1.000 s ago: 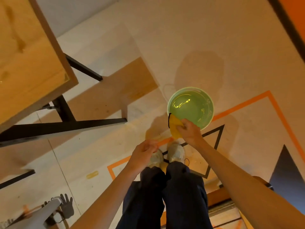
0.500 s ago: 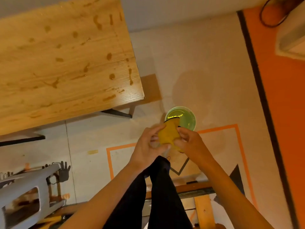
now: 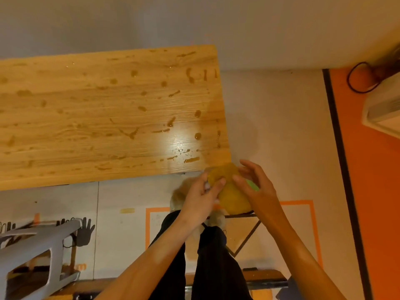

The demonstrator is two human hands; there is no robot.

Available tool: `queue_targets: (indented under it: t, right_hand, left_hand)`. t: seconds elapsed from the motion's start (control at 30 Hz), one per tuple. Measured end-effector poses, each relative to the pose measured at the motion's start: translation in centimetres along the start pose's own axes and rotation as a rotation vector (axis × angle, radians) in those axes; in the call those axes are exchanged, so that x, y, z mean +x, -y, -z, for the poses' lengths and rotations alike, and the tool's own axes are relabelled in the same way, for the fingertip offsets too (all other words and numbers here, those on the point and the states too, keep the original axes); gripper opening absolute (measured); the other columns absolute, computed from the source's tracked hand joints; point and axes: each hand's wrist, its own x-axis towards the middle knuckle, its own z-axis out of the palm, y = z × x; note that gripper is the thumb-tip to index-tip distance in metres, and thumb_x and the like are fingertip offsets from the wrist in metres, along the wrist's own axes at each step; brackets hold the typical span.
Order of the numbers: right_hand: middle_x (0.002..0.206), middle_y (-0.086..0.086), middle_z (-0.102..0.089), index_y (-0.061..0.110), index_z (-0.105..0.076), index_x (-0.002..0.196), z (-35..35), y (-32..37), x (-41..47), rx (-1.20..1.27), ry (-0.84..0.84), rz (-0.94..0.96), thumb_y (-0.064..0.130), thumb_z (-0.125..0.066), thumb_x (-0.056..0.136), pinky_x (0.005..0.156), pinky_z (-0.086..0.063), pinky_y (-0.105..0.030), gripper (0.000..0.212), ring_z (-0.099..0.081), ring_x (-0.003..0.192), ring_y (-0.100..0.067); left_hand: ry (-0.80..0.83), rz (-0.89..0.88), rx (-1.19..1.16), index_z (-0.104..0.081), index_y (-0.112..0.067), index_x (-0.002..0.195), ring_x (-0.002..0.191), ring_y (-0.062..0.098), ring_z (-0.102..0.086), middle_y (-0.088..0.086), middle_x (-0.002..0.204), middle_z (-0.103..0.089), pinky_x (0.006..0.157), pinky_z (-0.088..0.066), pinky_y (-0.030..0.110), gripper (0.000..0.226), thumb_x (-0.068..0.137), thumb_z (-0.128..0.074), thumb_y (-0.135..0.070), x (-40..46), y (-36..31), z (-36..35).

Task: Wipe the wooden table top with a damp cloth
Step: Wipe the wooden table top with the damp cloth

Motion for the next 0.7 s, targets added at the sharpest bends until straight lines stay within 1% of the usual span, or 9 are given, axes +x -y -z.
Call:
queue_targets:
  t: [0.1, 0.17, 0.27, 0.3, 0.4, 0.5, 0.57, 0.63, 0.7]
  right_hand:
    - [0.126, 0.026, -0.053, 0.047, -0.043, 0.137, -2.5, 1.4, 0.8, 0.082, 0.027, 0.079, 0.041, -0.058, 0.086, 0.082, -0.054, -0.015, 0.053, -0.057, 0.113, 0.005]
    - [0.138, 0.025, -0.04, 0.056, -0.038, 0.135, -4.3, 2.1, 1.9, -0.062, -0.002, 0.194, 0.042, -0.06, 0.087, 0.089, -0.051, -0.012, 0.054, -0.046, 0.124, 0.006]
    - [0.149, 0.018, -0.029, 0.059, -0.035, 0.137, -6.2, 2.9, 4.1, -0.251, -0.053, 0.282, 0.036, -0.067, 0.088, 0.092, -0.056, -0.027, 0.063, -0.045, 0.131, -0.009]
    - [0.151, 0.011, -0.029, 0.052, -0.035, 0.141, -6.5, 3.0, 5.0, -0.276, -0.08, 0.299, 0.029, -0.067, 0.091, 0.094, -0.055, -0.026, 0.064, -0.045, 0.131, -0.012]
    - [0.147, -0.001, -0.04, 0.024, -0.046, 0.144, -6.8, 4.1, 8.4, -0.207, -0.182, 0.324, 0.011, -0.06, 0.095, 0.096, -0.044, -0.007, 0.052, -0.046, 0.128, -0.009]
    - [0.142, -0.002, -0.044, 0.014, -0.05, 0.141, -6.3, 6.3, 13.4, -0.146, -0.326, 0.264, 0.014, -0.059, 0.096, 0.108, -0.041, -0.024, 0.046, -0.047, 0.129, -0.011]
    - [0.144, -0.004, -0.042, 0.01, -0.048, 0.142, -6.1, 7.9, 17.5, -0.164, -0.352, 0.256, 0.017, -0.057, 0.098, 0.11, -0.037, -0.024, 0.046, -0.045, 0.13, -0.014]
    - [0.146, -0.005, -0.038, 0.01, -0.044, 0.144, -6.2, 9.6, 21.1, -0.176, -0.332, 0.269, 0.02, -0.055, 0.099, 0.11, -0.035, -0.018, 0.048, -0.043, 0.13, -0.012]
    - [0.146, -0.003, -0.034, 0.011, -0.042, 0.145, -6.7, 10.8, 24.5, -0.192, -0.301, 0.324, 0.021, -0.053, 0.1, 0.105, -0.03, -0.003, 0.047, -0.039, 0.126, -0.005]
  left_hand:
    - [-0.008, 0.032, -0.098, -0.053, -0.008, 0.134, 0.088, 0.009, -0.075, 0.005, 0.111, -0.073, 0.064, -0.059, 0.023, 0.035, 0.1, -0.055, -0.017, 2.0, -2.4, 2.0]
    - [0.025, 0.037, -0.092, -0.055, -0.006, 0.13, 0.076, 0.006, -0.075, 0.004, 0.103, -0.073, 0.058, -0.057, 0.021, 0.031, 0.101, -0.053, -0.015, 3.6, -4.3, 3.2]
    - [0.073, 0.04, -0.067, -0.057, -0.007, 0.127, 0.072, 0.007, -0.073, 0.006, 0.097, -0.071, 0.06, -0.059, 0.021, 0.026, 0.102, -0.051, -0.011, 5.9, -6.5, 4.1]
    - [0.09, 0.04, -0.058, -0.057, -0.005, 0.128, 0.075, 0.011, -0.073, 0.008, 0.098, -0.071, 0.064, -0.06, 0.023, 0.027, 0.102, -0.051, -0.01, 6.7, -7.1, 4.3]
    - [0.096, -0.035, 0.09, -0.061, -0.004, 0.127, 0.092, 0.027, -0.067, 0.012, 0.105, -0.068, 0.076, -0.055, 0.024, 0.028, 0.102, -0.051, -0.012, 9.2, -8.0, 5.2]
    - [-0.029, -0.195, 0.338, -0.062, -0.015, 0.13, 0.103, 0.006, -0.067, 0.0, 0.122, -0.068, 0.08, -0.051, 0.008, 0.03, 0.102, -0.053, -0.019, 12.1, -9.1, 7.5]
    - [-0.13, -0.325, 0.477, -0.058, -0.018, 0.134, 0.113, -0.001, -0.062, -0.004, 0.132, -0.063, 0.095, -0.053, 0.021, 0.033, 0.103, -0.05, -0.019, 14.3, -9.6, 9.7]
    - [-0.257, -0.442, 0.685, -0.055, -0.018, 0.139, 0.134, 0.01, -0.051, -0.002, 0.146, -0.054, 0.113, -0.043, 0.038, 0.037, 0.103, -0.047, -0.017, 16.3, -10.0, 12.1]
    - [-0.371, -0.499, 0.892, -0.05, -0.015, 0.145, 0.147, 0.018, -0.036, 0.002, 0.157, -0.042, 0.121, -0.03, 0.044, 0.043, 0.102, -0.046, -0.013, 18.4, -10.6, 14.1]
